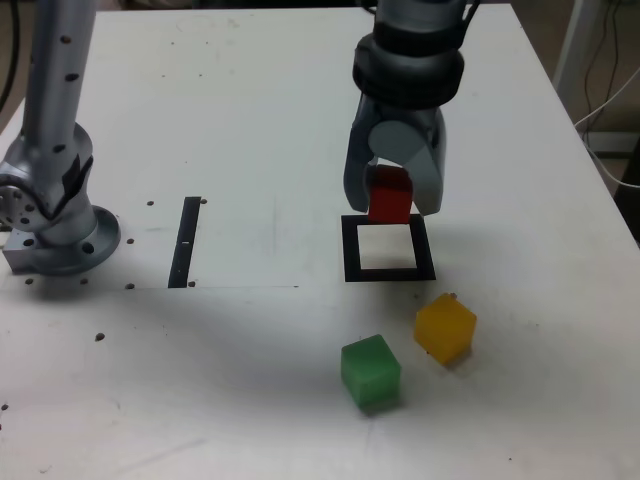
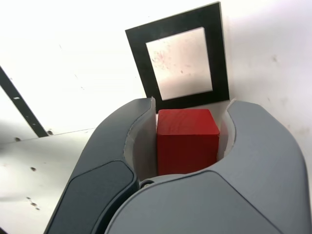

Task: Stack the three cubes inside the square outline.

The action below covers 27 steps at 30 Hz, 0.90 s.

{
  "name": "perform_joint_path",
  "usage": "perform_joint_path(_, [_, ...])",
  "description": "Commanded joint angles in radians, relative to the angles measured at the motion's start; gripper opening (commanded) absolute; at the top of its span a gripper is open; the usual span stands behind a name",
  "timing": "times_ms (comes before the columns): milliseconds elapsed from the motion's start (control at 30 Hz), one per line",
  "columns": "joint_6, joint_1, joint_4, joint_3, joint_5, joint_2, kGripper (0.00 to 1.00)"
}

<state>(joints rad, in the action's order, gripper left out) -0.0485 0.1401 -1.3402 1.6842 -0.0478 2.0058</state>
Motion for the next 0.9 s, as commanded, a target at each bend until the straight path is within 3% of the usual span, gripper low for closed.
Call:
perform_joint_path(0, [0.004, -0.016, 0.036, -0.037, 0.016, -0.004, 0.38])
perform_joint_path(400, [0.000, -0.064, 0.142, -0.144, 0.051, 0.015, 0.38])
perform_joint_path(867, [-0.030, -0.107, 0.208, -0.181, 0.055, 0.072, 0.38])
